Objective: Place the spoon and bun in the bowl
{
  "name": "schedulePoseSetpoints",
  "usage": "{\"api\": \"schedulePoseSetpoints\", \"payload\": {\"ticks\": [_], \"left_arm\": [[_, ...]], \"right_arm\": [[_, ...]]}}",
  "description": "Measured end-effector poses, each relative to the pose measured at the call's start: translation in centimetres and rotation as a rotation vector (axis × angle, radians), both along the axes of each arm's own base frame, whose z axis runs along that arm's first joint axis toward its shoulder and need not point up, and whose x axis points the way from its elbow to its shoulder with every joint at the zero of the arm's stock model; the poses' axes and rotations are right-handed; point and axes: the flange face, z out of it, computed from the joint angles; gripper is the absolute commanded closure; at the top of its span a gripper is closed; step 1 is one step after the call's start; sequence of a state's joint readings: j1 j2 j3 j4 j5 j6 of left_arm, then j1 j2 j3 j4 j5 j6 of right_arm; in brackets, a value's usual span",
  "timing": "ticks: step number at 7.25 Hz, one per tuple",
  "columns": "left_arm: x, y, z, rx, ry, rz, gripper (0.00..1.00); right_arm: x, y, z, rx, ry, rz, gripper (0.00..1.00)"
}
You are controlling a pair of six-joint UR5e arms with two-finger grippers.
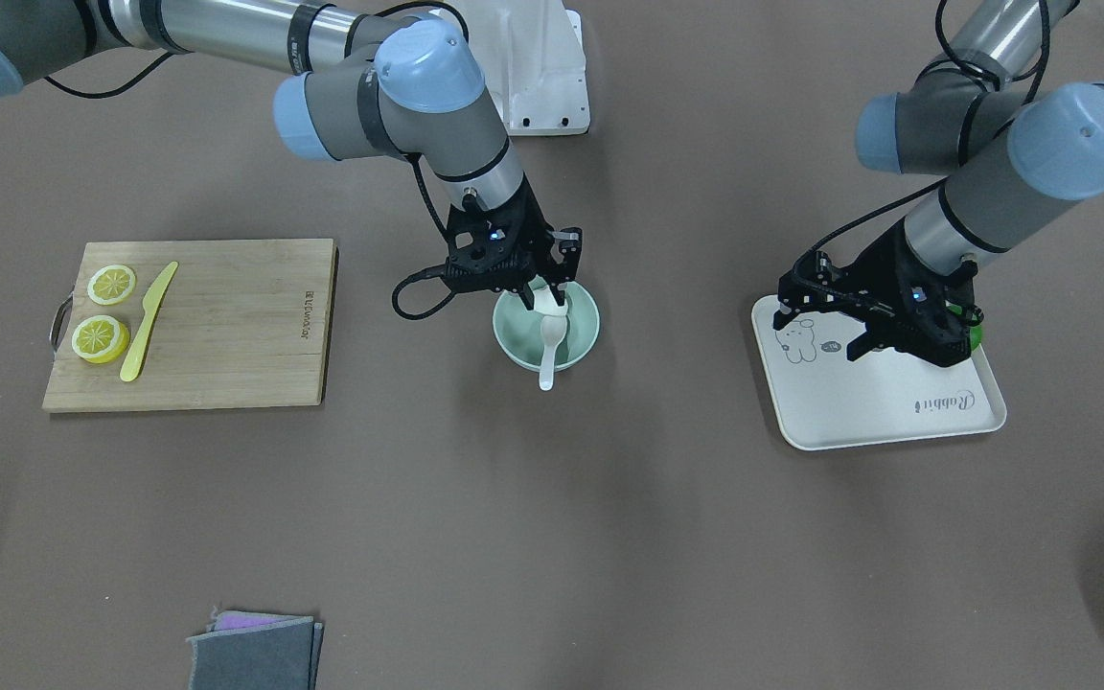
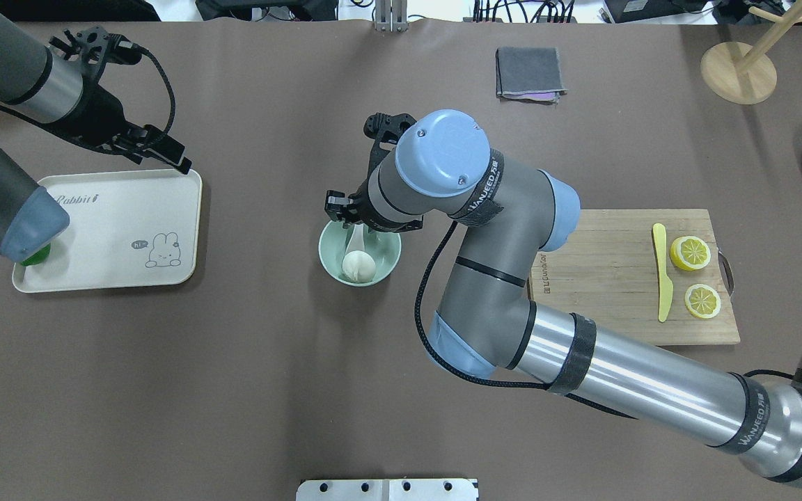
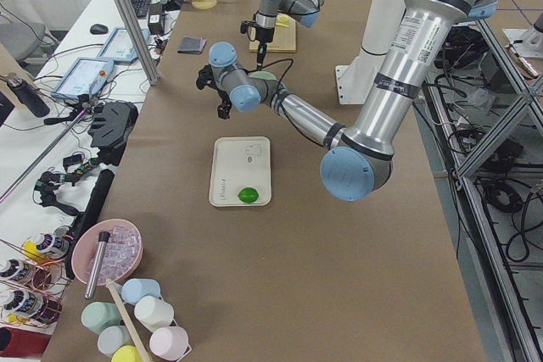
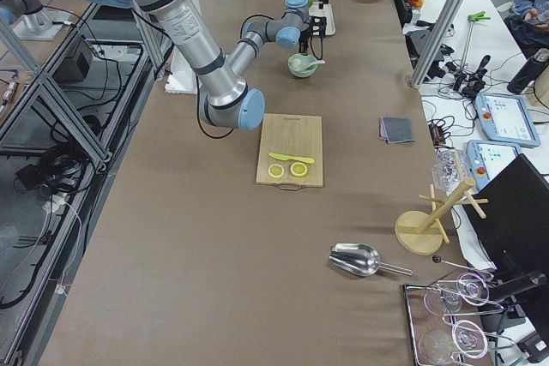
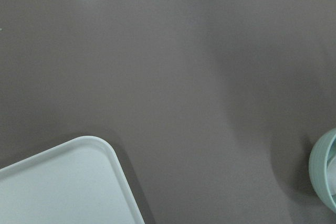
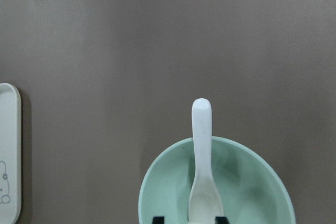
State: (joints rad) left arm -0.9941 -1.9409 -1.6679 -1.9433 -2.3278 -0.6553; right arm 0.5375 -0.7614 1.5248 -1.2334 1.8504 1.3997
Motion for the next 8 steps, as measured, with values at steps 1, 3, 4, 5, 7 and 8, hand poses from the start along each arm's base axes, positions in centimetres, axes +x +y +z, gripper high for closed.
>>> {"api": "schedulePoseSetpoints", "payload": {"ticks": [1, 3, 4, 5, 7, 8], "left_arm": [[-1.0, 0.1, 1.7, -0.022, -0.017, -0.015, 0.01], [-3.6, -0.5, 5.1, -0.061, -0.055, -0.058, 0.01], [-5.6, -1.0, 6.8, -0.060, -0.075, -0.075, 0.01], [-8.7, -0.9, 9.8, -0.036, -0.108, -0.075, 0.01], [-19.0, 0.0, 16.6, 0.053, -0.184, -0.083, 0.01], [-24.3, 1.9, 20.3, 0.062, -0.220, -0.104, 0.01]], "right_arm": [[1.7, -1.2, 0.9, -0.011, 0.003, 0.015, 0.00], [11.8, -5.6, 7.9, -0.009, 0.041, -0.002, 0.00], [18.8, -8.2, 13.3, 0.024, 0.081, -0.040, 0.00], [25.8, -10.1, 18.9, 0.053, 0.121, -0.076, 0.00], [39.7, -11.0, 29.7, 0.096, 0.175, -0.130, 0.00], [45.2, -10.1, 33.5, 0.128, 0.191, -0.149, 0.00]]}}
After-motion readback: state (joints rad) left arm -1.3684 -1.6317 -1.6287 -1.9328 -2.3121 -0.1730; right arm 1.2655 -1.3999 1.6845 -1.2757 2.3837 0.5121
